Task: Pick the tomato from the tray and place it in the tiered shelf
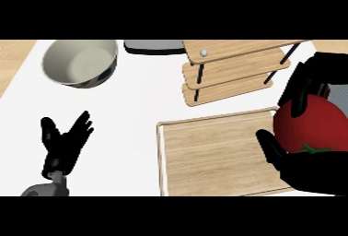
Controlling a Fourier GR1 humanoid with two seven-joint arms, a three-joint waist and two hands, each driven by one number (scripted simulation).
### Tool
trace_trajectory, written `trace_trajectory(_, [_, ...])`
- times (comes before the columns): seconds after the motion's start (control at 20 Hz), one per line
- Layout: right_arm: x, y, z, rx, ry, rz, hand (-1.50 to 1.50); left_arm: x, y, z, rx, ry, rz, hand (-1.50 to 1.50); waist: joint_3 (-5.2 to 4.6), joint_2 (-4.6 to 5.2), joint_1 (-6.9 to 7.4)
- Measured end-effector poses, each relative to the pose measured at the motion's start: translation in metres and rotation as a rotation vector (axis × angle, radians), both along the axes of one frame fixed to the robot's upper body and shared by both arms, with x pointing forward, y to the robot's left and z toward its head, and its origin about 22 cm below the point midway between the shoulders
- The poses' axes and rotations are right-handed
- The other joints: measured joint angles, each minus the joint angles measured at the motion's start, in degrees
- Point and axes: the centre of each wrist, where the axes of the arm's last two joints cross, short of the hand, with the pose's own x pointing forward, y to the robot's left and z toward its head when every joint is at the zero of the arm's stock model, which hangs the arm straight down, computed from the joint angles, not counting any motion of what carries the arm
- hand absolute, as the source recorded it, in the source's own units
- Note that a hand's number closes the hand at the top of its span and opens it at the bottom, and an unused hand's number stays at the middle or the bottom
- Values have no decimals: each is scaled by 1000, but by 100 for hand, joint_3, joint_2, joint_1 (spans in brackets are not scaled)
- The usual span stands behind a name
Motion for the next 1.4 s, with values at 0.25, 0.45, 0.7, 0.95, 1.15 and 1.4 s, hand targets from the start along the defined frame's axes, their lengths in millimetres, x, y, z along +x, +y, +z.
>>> trace_trajectory(0.25, [34, -12, 44, 34, -16, -42, 150, 5, 3, -2, 6, -2, -5, 0, 0, 10, 19])
trace_trajectory(0.45, [61, -17, 66, 32, -3, -81, 150, 4, 4, 2, 4, -2, -6, 0, 1, 18, 52])
trace_trajectory(0.7, [96, -28, 80, 16, 27, -93, 150, 4, 5, 2, 8, -9, -9, 0, 4, 29, 61])
trace_trajectory(0.95, [129, -34, 76, -38, 56, -71, 150, 1, 4, 0, 9, -9, -12, 0, 4, 36, 80])
trace_trajectory(1.15, [152, -35, 65, -71, 53, -58, 150, 2, 4, 4, 3, -10, -14, 0, 5, 38, 88])
trace_trajectory(1.4, [180, -33, 52, -95, 46, -65, 150, 7, 4, 0, 7, -11, -11, 0, 5, 45, 96])
